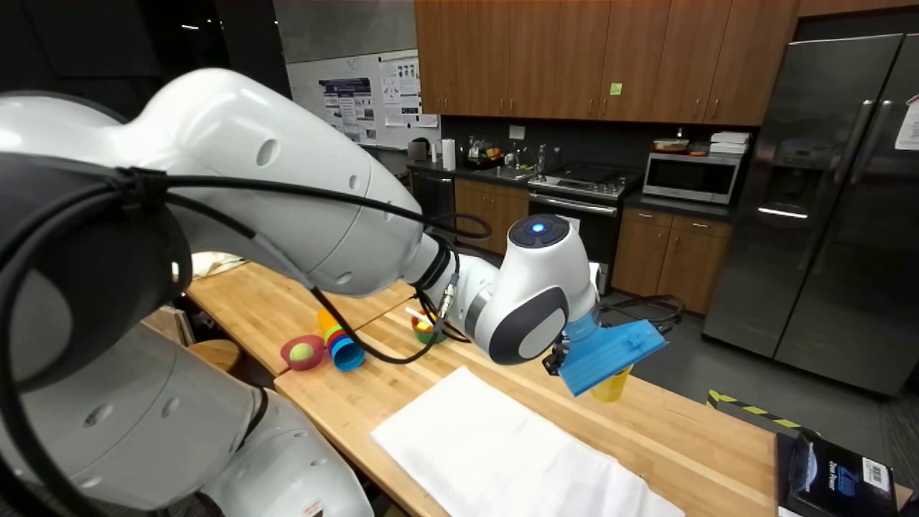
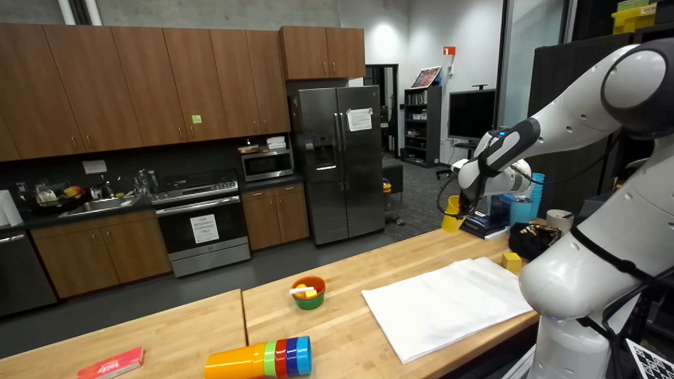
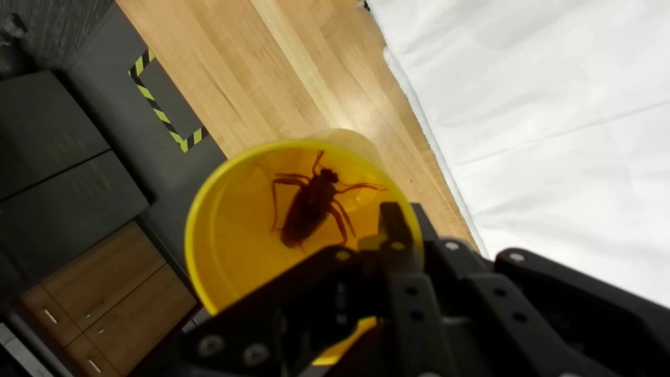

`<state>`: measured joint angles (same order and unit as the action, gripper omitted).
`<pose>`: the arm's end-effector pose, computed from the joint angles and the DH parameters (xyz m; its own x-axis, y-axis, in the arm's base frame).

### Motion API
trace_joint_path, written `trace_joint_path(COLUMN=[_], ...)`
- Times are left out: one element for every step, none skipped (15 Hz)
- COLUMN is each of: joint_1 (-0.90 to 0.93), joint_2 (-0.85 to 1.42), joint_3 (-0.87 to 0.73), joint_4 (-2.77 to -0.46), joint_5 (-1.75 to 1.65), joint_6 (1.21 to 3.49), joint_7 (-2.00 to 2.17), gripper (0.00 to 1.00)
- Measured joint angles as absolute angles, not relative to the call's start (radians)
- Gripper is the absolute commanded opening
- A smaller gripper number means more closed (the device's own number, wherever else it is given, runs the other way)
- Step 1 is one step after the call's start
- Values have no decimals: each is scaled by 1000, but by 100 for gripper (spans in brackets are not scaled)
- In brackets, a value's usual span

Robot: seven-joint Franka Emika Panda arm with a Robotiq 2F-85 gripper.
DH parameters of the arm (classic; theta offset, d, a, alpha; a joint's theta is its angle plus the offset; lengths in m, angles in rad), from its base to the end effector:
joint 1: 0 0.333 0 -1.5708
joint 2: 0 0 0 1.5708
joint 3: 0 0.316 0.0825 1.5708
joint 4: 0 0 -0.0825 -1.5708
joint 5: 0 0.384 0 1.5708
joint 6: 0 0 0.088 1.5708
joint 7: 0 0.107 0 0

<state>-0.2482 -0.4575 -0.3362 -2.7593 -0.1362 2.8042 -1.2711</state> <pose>0.3436 -0.2151 0.3975 0.6536 0.7344 0.1829 0.6164 -0.6567 0.4346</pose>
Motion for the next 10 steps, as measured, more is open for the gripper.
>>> trace_joint_path(joint_1=[-248,-247,-247,-247,-247,-247,-244,-233,-213,-189], joint_2=[-457,-457,-457,-457,-457,-457,-457,-458,-462,-468], joint_3=[-336,-336,-336,-336,-337,-337,-336,-337,-338,-339], joint_4=[-2759,-2759,-2759,-2759,-2759,-2760,-2761,-2762,-2762,-2763], joint_5=[-136,-136,-136,-136,-136,-136,-136,-136,-134,-131], joint_6=[2804,2804,2804,2804,2805,2804,2798,2778,2749,2717], joint_7=[-1271,-1271,-1271,-1271,-1271,-1270,-1270,-1274,-1283,-1292], gripper=[4,4,4,2,1,1,1,1,1,1])
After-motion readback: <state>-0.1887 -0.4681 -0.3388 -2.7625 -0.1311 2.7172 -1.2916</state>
